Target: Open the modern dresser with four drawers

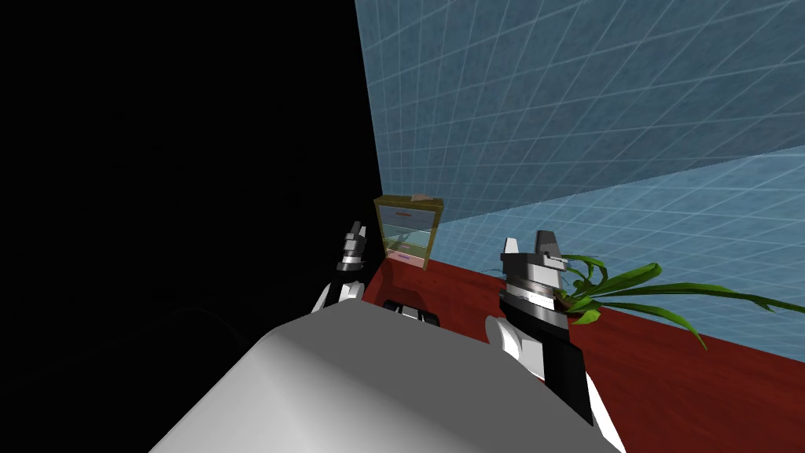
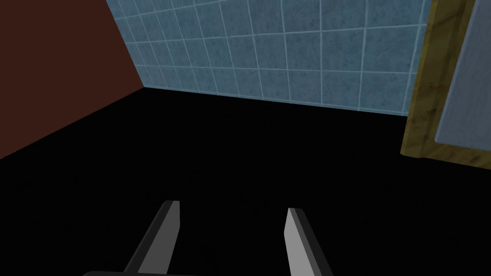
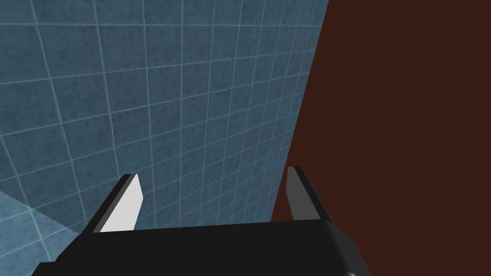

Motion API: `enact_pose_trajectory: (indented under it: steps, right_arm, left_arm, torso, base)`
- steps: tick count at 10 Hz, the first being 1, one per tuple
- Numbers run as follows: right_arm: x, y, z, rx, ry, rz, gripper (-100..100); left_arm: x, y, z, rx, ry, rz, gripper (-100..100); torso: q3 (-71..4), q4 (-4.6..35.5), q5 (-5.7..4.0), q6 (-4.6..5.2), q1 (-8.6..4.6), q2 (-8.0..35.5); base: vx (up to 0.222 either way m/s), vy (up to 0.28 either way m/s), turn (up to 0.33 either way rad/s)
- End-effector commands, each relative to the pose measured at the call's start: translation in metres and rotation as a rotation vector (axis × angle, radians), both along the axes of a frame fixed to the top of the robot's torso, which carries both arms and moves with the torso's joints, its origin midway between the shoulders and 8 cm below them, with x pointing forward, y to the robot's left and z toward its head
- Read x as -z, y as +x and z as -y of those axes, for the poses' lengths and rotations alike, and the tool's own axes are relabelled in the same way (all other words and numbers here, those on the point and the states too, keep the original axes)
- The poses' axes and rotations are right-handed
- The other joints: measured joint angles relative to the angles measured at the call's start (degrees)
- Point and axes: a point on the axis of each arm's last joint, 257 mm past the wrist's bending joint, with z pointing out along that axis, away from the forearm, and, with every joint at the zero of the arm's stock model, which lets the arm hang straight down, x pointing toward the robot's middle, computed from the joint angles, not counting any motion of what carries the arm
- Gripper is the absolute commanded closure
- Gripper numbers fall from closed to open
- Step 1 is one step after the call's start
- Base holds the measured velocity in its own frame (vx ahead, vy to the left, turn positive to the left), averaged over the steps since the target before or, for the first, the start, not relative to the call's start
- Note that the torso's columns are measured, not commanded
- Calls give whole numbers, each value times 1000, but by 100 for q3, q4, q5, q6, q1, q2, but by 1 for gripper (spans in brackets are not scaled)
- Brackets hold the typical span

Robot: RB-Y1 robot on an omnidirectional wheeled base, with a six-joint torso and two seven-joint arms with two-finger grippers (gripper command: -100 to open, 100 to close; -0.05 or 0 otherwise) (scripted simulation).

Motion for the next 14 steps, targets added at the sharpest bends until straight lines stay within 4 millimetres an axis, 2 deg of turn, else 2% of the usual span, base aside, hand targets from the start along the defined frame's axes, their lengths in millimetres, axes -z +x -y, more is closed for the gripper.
enact_pose_trajectory:
  steps: [1, 2, 4, 14]
  right_arm:
    - [0, 0, 0, 0, 0, 0, 0]
    - [0, 0, 0, 0, 0, 0, 0]
    - [0, 0, 0, 0, 0, -1, 0]
    - [0, 0, 0, 0, 0, -1, 0]
  left_arm:
    - [0, 0, 0, 0, 0, 0, 0]
    - [2, 2, 5, 23, 37, -15, -100]
    - [6, 6, 11, 52, 82, -41, -100]
    - [36, 33, 21, 92, 123, -187, -100]
  torso:
    - [-846, 423, 0, 0, 0, 423]
    - [-1692, 846, 0, 0, 0, 846]
    - [-2204, 1088, 1, 0, 4, 1083]
    - [-2232, 1113, 2, 0, 7, 1109]
  base:
    - [0, 0, 0]
    - [26, 1, -15]
    - [44, 5, -30]
    - [103, 14, -44]
